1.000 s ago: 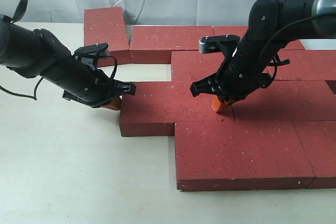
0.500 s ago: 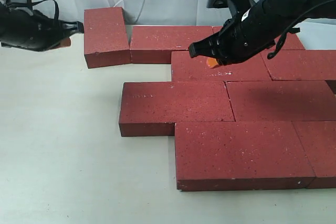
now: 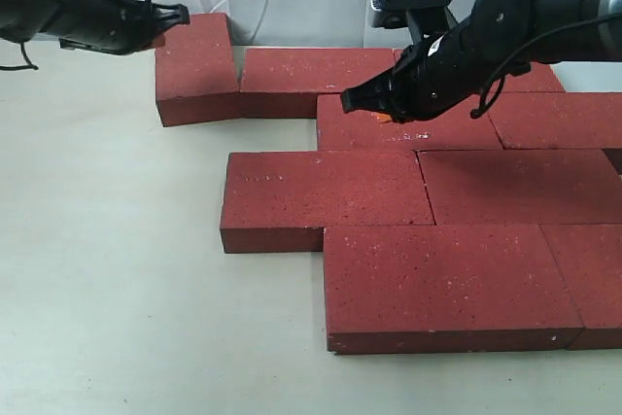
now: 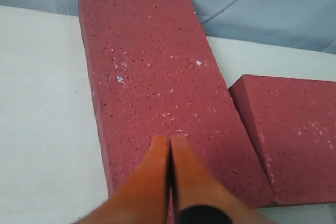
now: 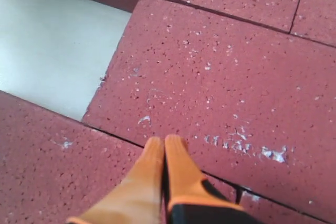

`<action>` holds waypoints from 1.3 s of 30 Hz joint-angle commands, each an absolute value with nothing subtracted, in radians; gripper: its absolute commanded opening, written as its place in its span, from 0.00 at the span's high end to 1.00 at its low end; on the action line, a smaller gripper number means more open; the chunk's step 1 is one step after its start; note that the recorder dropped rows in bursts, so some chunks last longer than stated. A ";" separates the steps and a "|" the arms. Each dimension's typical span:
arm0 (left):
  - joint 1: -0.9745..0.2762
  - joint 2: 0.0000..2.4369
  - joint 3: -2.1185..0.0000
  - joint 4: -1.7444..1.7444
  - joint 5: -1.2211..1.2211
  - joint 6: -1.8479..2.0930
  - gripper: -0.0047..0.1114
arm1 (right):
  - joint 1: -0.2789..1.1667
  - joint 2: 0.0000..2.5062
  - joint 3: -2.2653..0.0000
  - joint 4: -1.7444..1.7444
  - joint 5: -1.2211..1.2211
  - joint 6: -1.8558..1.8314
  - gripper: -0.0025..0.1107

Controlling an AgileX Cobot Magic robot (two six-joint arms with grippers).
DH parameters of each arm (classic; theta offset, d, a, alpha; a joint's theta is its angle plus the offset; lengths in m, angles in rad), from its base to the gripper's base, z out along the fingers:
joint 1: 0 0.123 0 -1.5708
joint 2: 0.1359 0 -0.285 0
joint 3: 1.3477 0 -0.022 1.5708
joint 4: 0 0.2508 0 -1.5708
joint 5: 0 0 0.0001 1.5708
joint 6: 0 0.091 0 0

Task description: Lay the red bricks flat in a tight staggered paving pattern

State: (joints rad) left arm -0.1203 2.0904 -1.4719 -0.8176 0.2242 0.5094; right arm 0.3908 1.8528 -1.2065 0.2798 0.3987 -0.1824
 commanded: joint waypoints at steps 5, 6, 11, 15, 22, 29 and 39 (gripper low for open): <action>-0.132 2.273 -1.599 -0.830 0.327 0.516 0.96 | 0.391 1.905 -1.269 0.264 0.404 -0.191 0.99; -0.132 2.280 -1.604 -0.831 0.336 0.516 0.96 | 0.391 1.907 -1.271 0.264 0.409 -0.191 0.99; -0.121 2.293 -1.608 -0.802 0.378 0.503 0.96 | 0.391 1.911 -1.273 0.261 0.418 -0.191 0.99; -0.084 2.281 -1.608 -0.757 0.463 0.453 0.96 | 0.391 1.911 -1.273 0.261 0.441 -0.191 0.99; -0.004 2.230 -1.608 -0.724 0.711 0.418 0.96 | 0.391 1.911 -1.273 0.295 0.464 -0.191 0.99; -0.002 2.188 -1.534 -0.729 0.780 0.418 0.96 | 0.413 1.911 -1.273 0.307 0.573 -0.191 0.99; -0.002 2.083 -1.392 -0.444 0.821 0.374 0.96 | 0.460 1.880 -1.273 0.320 0.667 -0.193 0.99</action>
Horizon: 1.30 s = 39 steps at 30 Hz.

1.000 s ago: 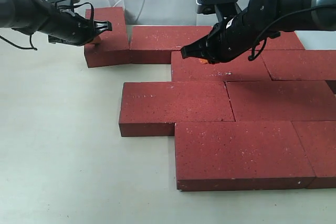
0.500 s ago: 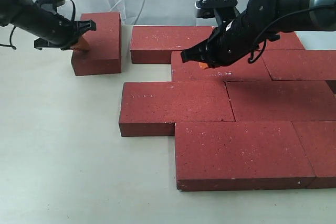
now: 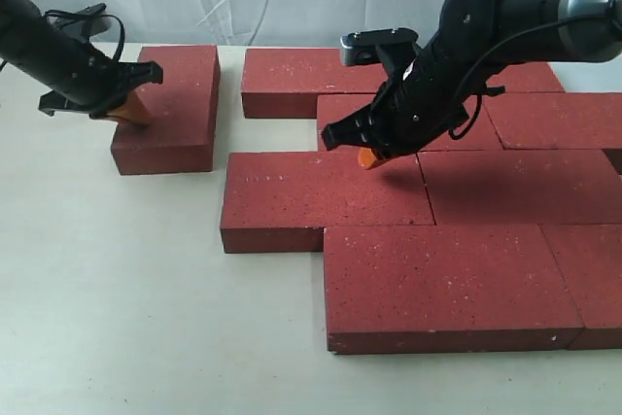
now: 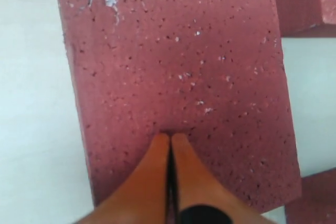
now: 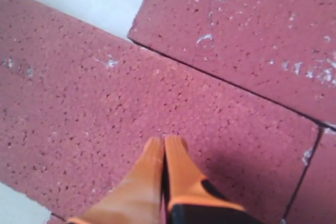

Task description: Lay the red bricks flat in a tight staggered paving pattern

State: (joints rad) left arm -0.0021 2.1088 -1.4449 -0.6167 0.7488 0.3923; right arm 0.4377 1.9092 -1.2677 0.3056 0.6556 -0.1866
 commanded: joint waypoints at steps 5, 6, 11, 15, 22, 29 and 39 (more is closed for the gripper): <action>-0.004 2.019 -1.380 -0.415 0.954 0.405 0.96 | 0.514 1.867 -1.273 0.335 0.667 -0.193 0.99; -0.004 2.008 -1.380 -0.415 0.995 0.417 0.96 | 0.525 1.867 -1.273 0.340 0.667 -0.193 0.99; -0.004 1.955 -1.366 -0.415 1.221 0.429 0.96 | 0.575 1.867 -1.273 0.342 0.666 -0.193 0.99; -0.004 1.846 -1.297 -0.395 1.155 0.427 0.96 | 0.607 1.867 -1.273 0.343 0.671 -0.193 0.99; -0.004 1.728 -1.137 0.038 0.818 0.075 0.96 | 0.629 1.867 -1.273 0.372 0.665 -0.201 0.99; -0.004 1.813 -1.077 -0.062 0.627 0.000 0.96 | 0.773 1.936 -1.273 0.402 0.367 -0.233 0.99; -0.004 1.924 -1.077 -0.257 0.643 0.096 0.96 | 0.781 2.019 -1.366 0.402 0.309 -0.233 0.99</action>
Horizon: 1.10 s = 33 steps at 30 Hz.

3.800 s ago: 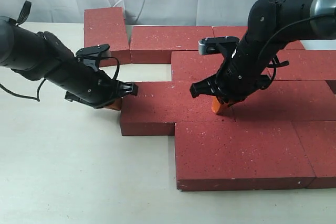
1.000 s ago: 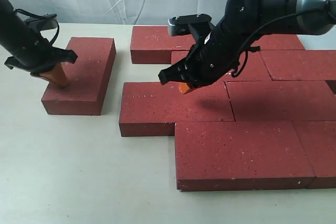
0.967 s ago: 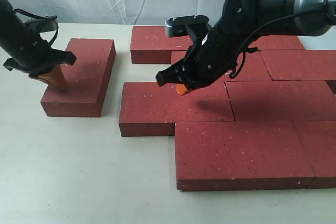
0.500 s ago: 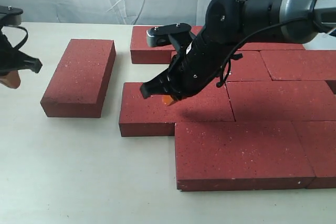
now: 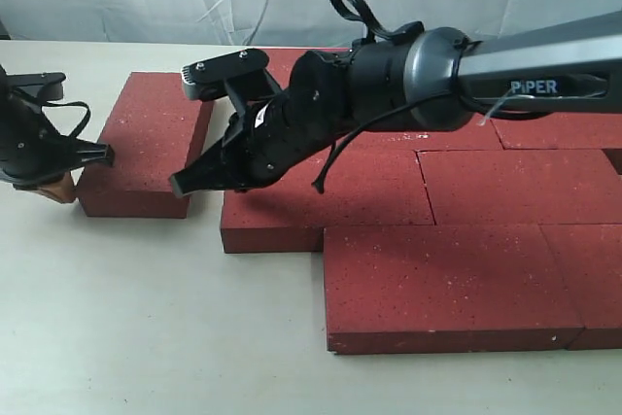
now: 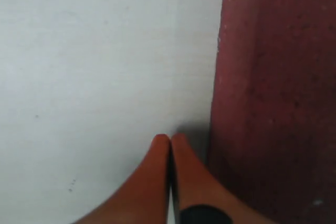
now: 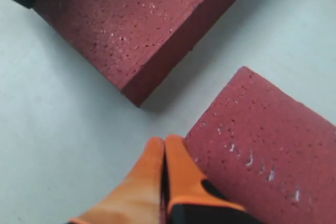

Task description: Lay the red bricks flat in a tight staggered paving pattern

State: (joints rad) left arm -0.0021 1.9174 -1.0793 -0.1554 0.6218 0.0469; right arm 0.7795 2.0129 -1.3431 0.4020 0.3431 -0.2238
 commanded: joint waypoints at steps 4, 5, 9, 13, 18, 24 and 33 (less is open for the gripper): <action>-0.004 1.924 -1.077 -0.397 0.716 0.210 0.96 | 0.779 2.019 -1.366 0.378 0.289 -0.233 0.99; -0.004 1.924 -1.077 -0.425 0.738 0.239 0.96 | 0.779 2.019 -1.366 0.372 0.289 -0.233 0.99; 0.003 1.903 -1.080 -0.396 0.787 0.280 0.96 | 0.779 2.019 -1.366 0.364 0.303 -0.233 0.99; 0.028 1.799 -1.145 -0.138 0.766 0.123 0.96 | 0.777 2.019 -1.366 0.318 0.343 -0.233 0.99; -0.030 1.726 -1.171 -0.191 0.410 0.250 0.96 | 0.756 2.019 -1.372 0.342 0.369 -0.235 0.99; -0.114 1.915 -1.328 -0.262 0.306 0.325 0.96 | 0.830 2.105 -1.486 0.348 0.398 -0.235 0.99; -0.122 2.078 -1.395 -0.249 0.348 0.344 0.96 | 0.873 2.218 -1.613 0.337 0.546 -0.235 0.99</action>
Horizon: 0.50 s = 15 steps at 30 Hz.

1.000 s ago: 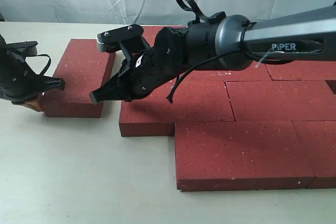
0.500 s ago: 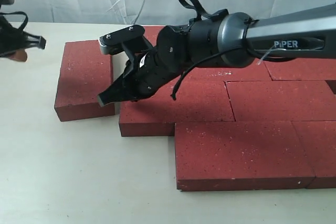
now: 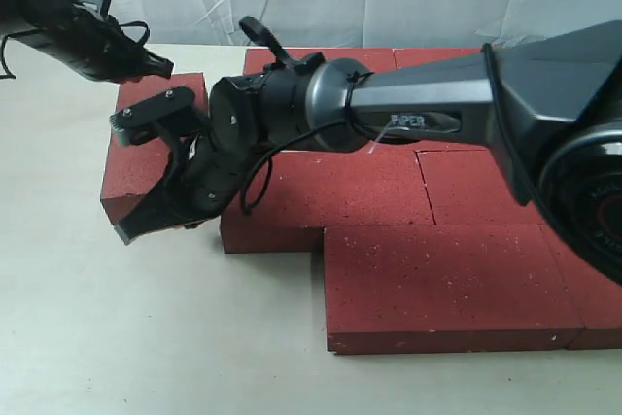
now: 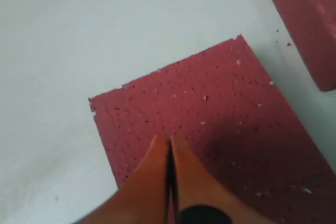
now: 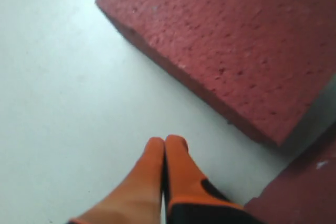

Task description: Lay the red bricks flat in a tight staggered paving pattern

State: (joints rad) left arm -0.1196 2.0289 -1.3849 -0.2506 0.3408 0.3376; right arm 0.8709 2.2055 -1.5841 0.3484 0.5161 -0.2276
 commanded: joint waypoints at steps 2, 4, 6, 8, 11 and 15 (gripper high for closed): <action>-0.122 2.109 -1.395 -0.248 0.356 0.362 0.96 | 0.870 2.222 -1.613 0.335 0.538 -0.235 0.99; -0.122 2.129 -1.395 -0.245 0.369 0.378 0.96 | 0.865 2.230 -1.613 0.317 0.538 -0.235 0.99; -0.117 2.140 -1.395 -0.225 0.387 0.378 0.96 | 0.856 2.242 -1.613 0.291 0.512 -0.222 0.99; -0.110 2.140 -1.395 -0.204 0.410 0.378 0.96 | 0.848 2.251 -1.613 0.271 0.480 -0.193 0.99; -0.090 2.135 -1.401 -0.189 0.460 0.375 0.96 | 0.825 2.258 -1.613 0.244 0.443 -0.164 0.99; -0.063 2.116 -1.407 -0.182 0.535 0.330 0.96 | 0.791 2.260 -1.613 0.246 0.387 -0.143 0.99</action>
State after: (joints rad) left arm -0.0901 2.1103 -1.4166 -0.2132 0.4182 0.3614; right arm 0.8175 2.2639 -1.6064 0.2616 0.4437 -0.1631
